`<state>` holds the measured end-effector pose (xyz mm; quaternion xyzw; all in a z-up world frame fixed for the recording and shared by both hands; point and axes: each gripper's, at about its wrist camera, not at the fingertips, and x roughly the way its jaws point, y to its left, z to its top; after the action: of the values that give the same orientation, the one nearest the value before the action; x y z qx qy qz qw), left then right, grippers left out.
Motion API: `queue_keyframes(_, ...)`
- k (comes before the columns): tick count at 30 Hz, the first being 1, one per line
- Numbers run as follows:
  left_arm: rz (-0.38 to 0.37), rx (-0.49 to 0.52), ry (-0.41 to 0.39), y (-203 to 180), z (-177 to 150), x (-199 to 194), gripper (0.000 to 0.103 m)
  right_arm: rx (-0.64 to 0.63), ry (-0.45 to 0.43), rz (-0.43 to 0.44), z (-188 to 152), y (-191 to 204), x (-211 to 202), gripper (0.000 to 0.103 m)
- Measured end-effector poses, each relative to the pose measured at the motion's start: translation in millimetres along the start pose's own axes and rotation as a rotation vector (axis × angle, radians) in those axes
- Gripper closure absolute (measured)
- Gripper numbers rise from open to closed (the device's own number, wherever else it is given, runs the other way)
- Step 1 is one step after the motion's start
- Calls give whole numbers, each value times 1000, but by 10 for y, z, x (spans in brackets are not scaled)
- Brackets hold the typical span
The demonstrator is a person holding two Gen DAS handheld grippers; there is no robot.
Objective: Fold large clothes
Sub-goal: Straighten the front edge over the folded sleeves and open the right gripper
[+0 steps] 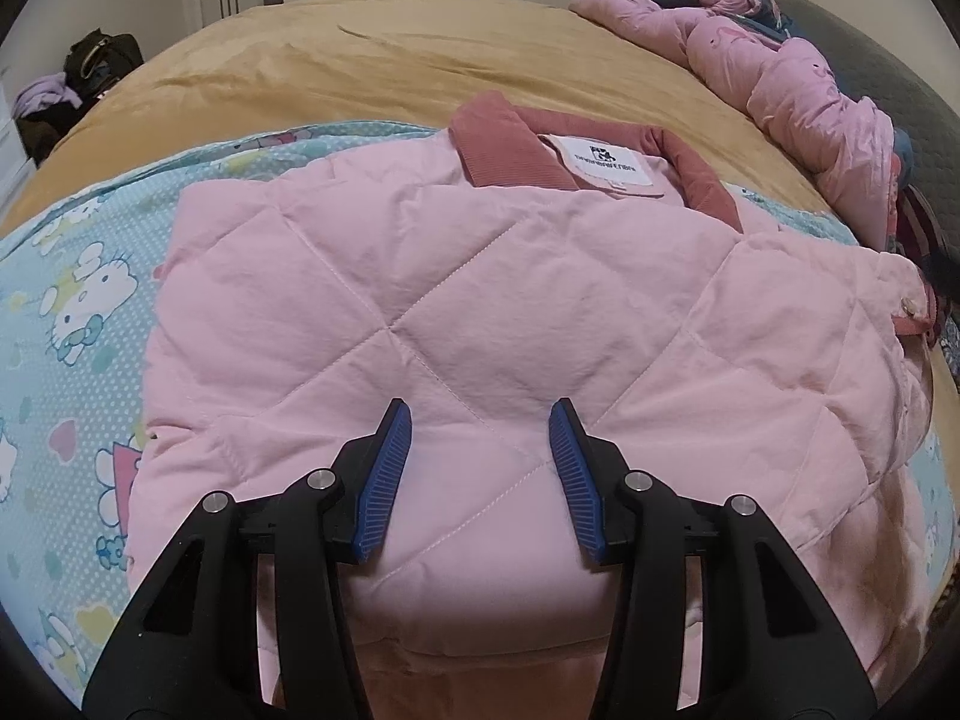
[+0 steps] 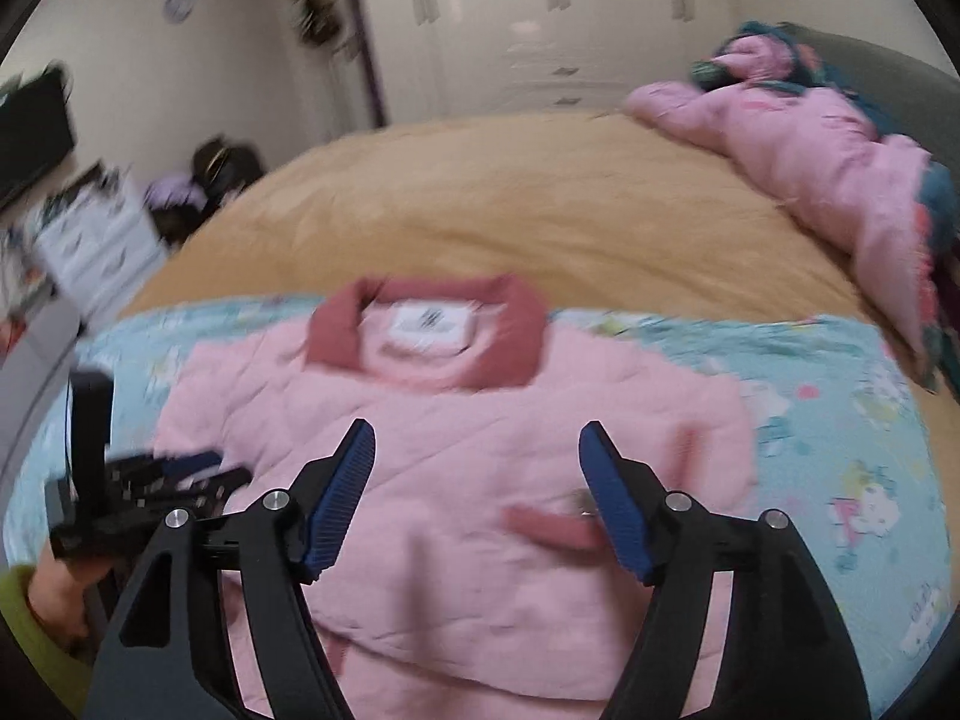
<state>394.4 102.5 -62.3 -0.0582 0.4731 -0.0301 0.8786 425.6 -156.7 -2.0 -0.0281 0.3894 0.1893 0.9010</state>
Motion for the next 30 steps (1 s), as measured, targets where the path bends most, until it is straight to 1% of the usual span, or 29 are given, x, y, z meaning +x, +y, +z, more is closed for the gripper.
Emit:
queue_keyframes(2,-1,3,-2,0,-4,-1,63,-21,65,-22,-74,79,215,31)
queue_keyframes(5,-5,5,-3,0,-1,2,63,-18,144,-56,-214,73,470,23)
queue_keyframes(6,-8,2,-4,8,-1,2,63,-13,153,-59,-258,70,514,21)
queue_keyframes(8,-13,1,-4,13,-4,6,64,-7,161,-63,-357,32,621,18)
queue_keyframes(13,-11,8,-7,6,-7,19,63,8,155,-72,-469,38,721,16)
queue_keyframes(16,-11,14,-12,2,0,-12,63,35,146,-57,-405,38,598,16)
queue_keyframes(19,-19,13,-11,6,12,-61,61,84,102,-27,-337,-19,410,14)
queue_keyframes(21,-25,11,-13,-9,16,-105,54,95,82,-34,-316,-39,298,9)
queue_keyframes(23,-27,10,-17,-33,15,-153,40,100,67,-37,-297,-48,186,8)
queue_keyframes(24,-28,11,-19,-48,12,-177,38,100,64,-38,-290,-52,152,7)
queue_keyframes(26,-31,14,-25,-80,8,-235,27,94,44,-45,-273,-42,31,6)
queue_keyframes(27,-33,16,-26,-95,9,-264,25,92,36,-50,-265,-38,-19,5)
queue_keyframes(28,-39,16,-26,-110,13,-295,18,91,31,-54,-259,-34,-47,5)
queue_keyframes(29,-43,14,-28,-120,15,-326,10,92,22,-60,-250,-30,-105,5)
queue_keyframes(30,-44,11,-36,-131,22,-369,9,93,19,-60,-244,-29,-130,5)
